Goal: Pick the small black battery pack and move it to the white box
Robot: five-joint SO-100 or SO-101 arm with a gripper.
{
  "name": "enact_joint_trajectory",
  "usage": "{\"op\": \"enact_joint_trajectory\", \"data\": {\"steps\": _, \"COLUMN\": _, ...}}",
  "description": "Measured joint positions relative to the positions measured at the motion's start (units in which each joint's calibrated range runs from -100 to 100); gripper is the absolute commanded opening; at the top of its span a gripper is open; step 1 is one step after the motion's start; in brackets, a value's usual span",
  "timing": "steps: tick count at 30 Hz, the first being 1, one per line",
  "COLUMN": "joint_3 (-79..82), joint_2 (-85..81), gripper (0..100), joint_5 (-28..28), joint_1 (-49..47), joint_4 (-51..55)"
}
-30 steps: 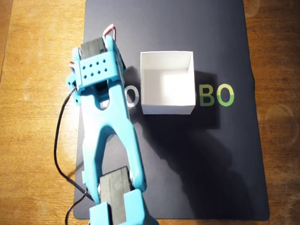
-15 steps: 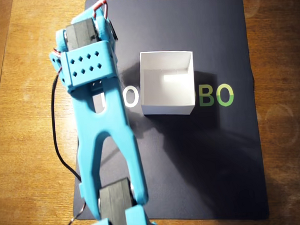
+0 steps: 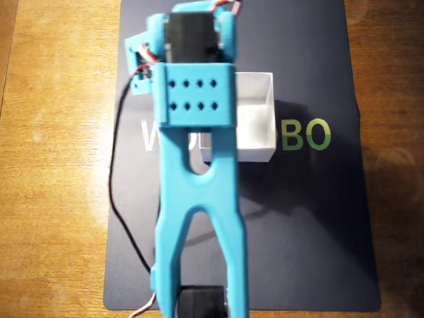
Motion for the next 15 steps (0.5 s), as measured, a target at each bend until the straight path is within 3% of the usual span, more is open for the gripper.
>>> {"op": "enact_joint_trajectory", "data": {"steps": 6, "joint_3": 0.0, "joint_2": 0.0, "gripper": 1, "joint_5": 0.0, "joint_1": 6.9, "joint_4": 2.4}}
{"op": "enact_joint_trajectory", "data": {"steps": 15, "joint_3": 7.2, "joint_2": -0.2, "gripper": 1, "joint_5": 0.0, "joint_1": 8.5, "joint_4": 4.9}}
